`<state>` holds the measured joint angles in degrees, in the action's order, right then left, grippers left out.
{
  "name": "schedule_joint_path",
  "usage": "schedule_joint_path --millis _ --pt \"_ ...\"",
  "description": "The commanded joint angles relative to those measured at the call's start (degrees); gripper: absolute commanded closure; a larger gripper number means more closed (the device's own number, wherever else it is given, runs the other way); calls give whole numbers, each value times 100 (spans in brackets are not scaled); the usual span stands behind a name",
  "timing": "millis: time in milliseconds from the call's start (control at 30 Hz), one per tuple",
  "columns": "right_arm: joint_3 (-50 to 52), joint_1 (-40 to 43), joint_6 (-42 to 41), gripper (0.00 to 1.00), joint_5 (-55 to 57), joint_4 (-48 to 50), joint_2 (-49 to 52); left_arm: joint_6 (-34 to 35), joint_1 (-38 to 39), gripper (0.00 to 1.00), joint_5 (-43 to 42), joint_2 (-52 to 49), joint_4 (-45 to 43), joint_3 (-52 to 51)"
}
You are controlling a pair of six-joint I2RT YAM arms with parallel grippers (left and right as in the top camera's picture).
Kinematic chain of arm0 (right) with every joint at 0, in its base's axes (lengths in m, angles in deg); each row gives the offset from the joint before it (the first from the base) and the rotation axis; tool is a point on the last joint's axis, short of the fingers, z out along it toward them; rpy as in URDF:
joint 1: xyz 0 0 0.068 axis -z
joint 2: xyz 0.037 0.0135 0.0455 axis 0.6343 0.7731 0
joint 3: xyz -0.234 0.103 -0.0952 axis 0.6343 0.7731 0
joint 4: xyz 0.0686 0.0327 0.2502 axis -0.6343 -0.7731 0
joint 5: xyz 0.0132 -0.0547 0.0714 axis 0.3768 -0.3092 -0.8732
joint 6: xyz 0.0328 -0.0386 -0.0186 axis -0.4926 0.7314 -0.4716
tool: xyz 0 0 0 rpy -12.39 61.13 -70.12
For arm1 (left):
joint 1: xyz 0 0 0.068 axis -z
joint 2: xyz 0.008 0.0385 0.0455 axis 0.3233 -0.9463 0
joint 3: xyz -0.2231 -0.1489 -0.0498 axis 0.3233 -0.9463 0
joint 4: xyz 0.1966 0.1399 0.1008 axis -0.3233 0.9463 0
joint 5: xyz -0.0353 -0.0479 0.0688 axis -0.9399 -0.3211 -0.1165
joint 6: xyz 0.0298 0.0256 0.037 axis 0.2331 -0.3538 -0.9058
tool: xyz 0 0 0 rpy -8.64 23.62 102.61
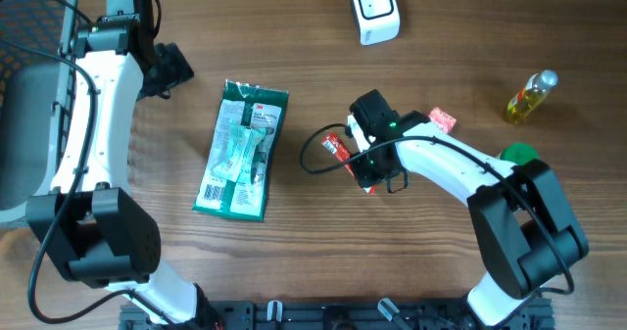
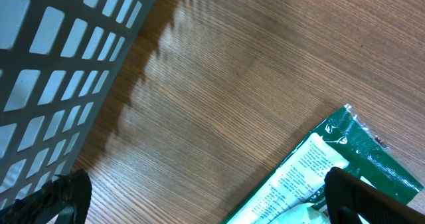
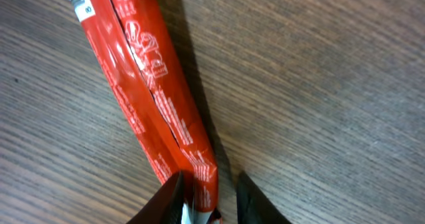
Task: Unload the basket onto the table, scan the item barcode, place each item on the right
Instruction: 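Lift the sachet and carry it to the white scanner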
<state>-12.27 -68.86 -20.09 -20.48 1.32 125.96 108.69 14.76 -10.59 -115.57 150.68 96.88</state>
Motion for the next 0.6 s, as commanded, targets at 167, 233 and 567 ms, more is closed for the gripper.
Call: schedule_joint_path --millis 167,233,567 --pt "345 -17 -66 89 452 133 170 -90 -31 0 -31 -37 -17 79" --pt "212 -17 37 94 446 96 168 -92 -31 0 -31 -37 -20 79" --pt "-568 -17 903 96 1325 -157 -1349 -90 -31 0 -31 -37 -17 79"
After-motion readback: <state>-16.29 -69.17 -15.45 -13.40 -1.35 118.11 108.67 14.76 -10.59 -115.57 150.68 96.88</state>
